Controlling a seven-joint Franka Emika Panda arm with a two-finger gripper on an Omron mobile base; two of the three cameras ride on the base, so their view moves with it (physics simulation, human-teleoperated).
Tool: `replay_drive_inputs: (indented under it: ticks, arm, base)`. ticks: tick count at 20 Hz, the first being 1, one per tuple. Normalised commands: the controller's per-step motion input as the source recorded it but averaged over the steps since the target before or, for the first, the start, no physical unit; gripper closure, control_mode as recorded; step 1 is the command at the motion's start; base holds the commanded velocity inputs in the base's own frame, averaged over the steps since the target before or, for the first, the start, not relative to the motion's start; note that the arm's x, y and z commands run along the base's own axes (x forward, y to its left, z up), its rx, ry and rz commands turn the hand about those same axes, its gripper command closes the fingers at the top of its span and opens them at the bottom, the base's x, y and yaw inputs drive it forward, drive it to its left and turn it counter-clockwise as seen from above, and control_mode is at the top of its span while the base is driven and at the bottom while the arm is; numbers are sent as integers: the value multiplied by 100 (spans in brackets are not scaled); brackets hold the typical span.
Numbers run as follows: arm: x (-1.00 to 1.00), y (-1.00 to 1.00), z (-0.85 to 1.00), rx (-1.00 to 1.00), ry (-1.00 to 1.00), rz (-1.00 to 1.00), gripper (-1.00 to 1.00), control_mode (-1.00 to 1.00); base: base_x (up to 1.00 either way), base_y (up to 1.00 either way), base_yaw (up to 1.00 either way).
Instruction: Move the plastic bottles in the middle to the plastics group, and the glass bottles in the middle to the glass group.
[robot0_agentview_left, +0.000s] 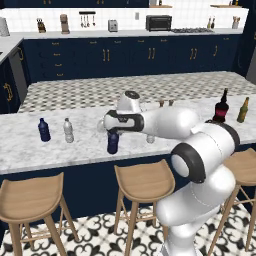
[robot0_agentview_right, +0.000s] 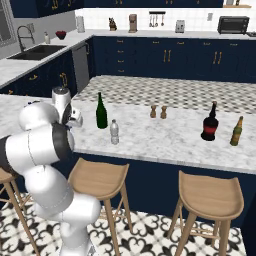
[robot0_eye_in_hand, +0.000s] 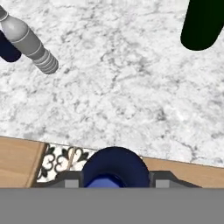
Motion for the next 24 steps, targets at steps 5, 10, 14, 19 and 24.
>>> replay_drive_inputs:
  ticks: [5, 10, 14, 19, 24]
  arm:
    - [27, 100, 5, 0, -9, 12, 100, -100]
    - [50, 96, 0, 0, -11, 8, 100, -100]
    - [60, 85, 0, 0, -6, 4, 100, -100]
    - [55, 59, -21, -2, 0, 0, 100, -100]
    - [34, 41, -65, -8, 0, 0, 100, -100]
  base:
    - [0, 0, 0]
    - [0, 0, 0]
    - [0, 0, 0]
    - [0, 0, 0]
    - [0, 0, 0]
